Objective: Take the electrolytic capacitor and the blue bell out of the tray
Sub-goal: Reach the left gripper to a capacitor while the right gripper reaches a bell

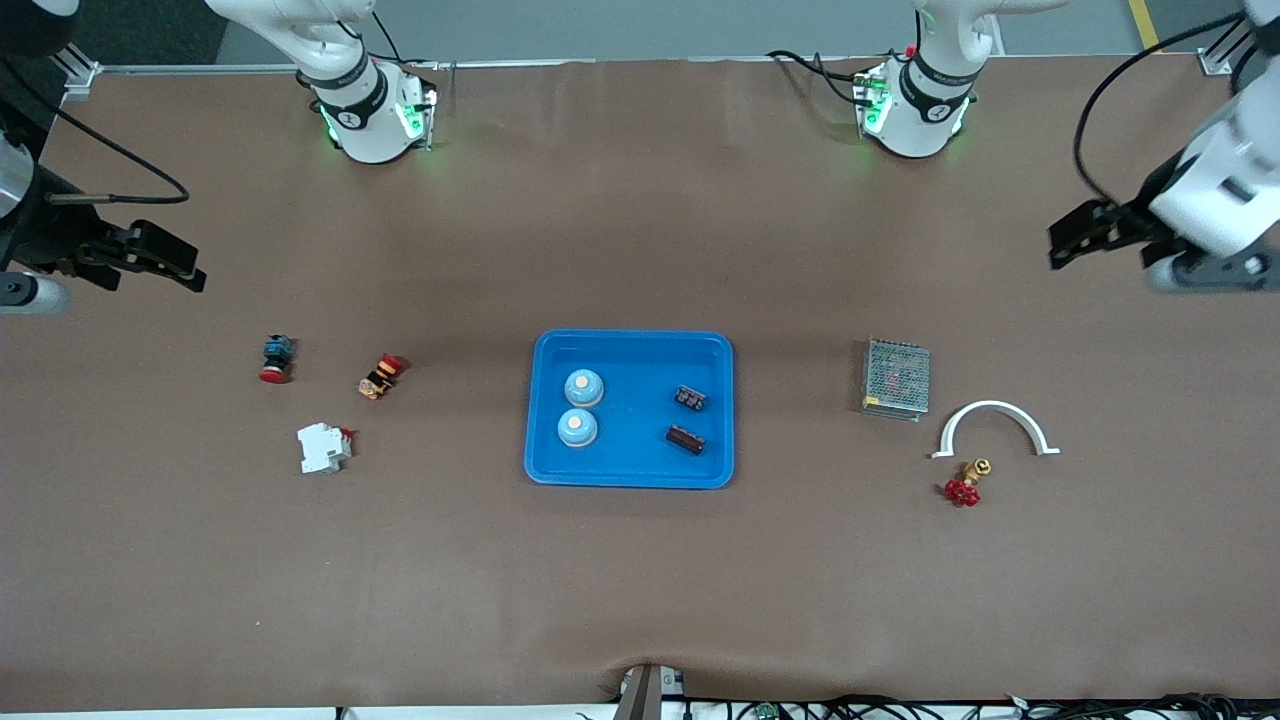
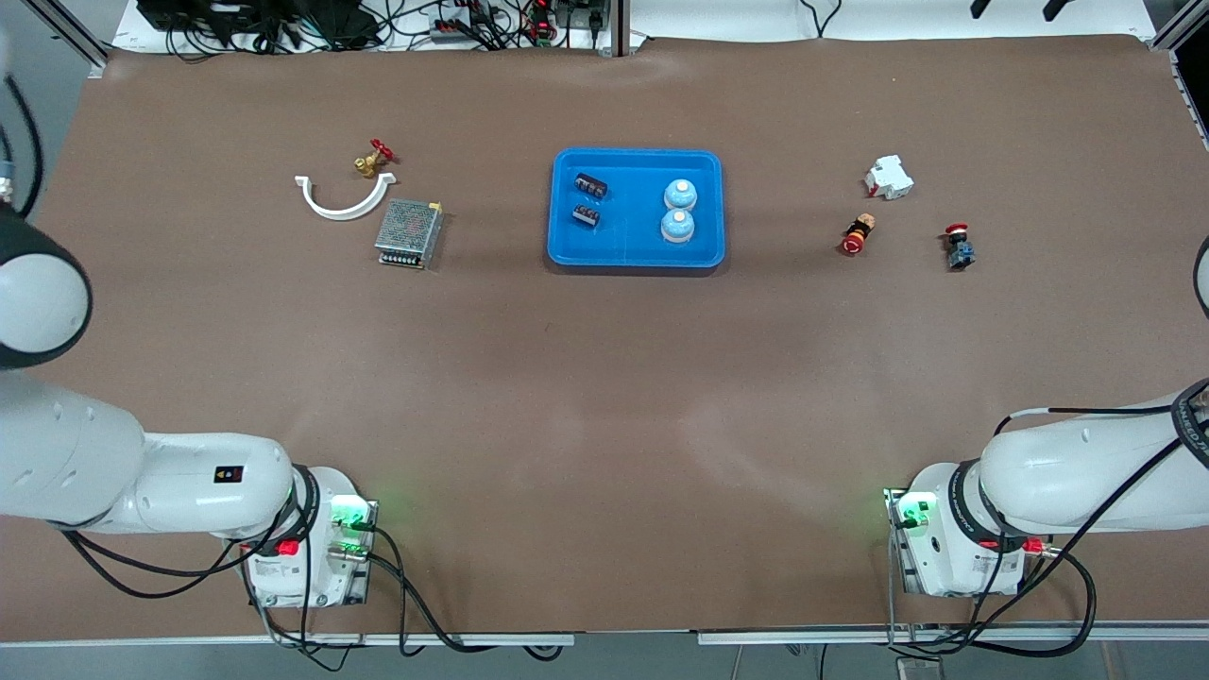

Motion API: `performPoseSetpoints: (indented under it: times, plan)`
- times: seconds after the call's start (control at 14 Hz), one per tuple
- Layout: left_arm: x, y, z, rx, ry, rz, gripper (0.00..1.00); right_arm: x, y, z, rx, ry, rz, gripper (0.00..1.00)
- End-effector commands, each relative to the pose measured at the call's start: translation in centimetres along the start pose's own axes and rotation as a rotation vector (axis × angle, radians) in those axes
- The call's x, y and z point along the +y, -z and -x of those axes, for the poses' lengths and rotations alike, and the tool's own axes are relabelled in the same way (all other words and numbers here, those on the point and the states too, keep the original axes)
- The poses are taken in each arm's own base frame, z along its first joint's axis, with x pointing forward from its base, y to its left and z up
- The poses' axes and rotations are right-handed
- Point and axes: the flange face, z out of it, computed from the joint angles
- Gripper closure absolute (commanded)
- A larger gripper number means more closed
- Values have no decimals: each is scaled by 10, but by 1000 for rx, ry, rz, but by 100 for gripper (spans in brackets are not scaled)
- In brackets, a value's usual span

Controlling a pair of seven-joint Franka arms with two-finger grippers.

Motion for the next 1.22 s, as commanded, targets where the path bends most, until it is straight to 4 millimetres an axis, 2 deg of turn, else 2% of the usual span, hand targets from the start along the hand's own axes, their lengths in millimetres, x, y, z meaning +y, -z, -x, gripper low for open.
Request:
performPoseSetpoints:
  times: [0.0, 0.21, 0.29, 0.43, 0.5, 0.64, 0.72, 0.86, 0.93, 1.07, 1.15]
  plan:
    - [40, -34, -24, -8, 2, 20, 0, -43, 5, 11, 11, -56, -13, 0]
    - [112, -83, -43, -8, 101, 18, 0, -101, 3, 21, 41, -110, -26, 0]
    - [128, -102, -50, -6, 144, 25, 0, -124, 3, 27, 52, -138, -33, 0]
    - [171, -140, -59, -3, 201, 35, 0, -168, -14, 32, 49, -177, -40, 0]
    - [187, -160, -62, -5, 230, 41, 0, -185, -27, 31, 37, -186, -39, 0]
    - [212, -186, -73, 3, 306, 59, 0, -237, -57, 37, 35, -200, -47, 0]
    - [230, -199, -75, 3, 333, 65, 0, -256, -71, 37, 38, -213, -53, 0]
    - [251, -221, -85, 8, 411, 84, 0, -287, -93, 40, 47, -192, -69, 0]
    - [260, -232, -90, 15, 441, 98, 0, -297, -110, 36, 43, -183, -70, 0]
    - [280, -255, -97, 26, 493, 121, 4, -319, -161, 29, 8, -151, -48, 0]
    - [290, -264, -100, 33, 539, 139, 6, -332, -176, 31, 12, -133, -54, 0]
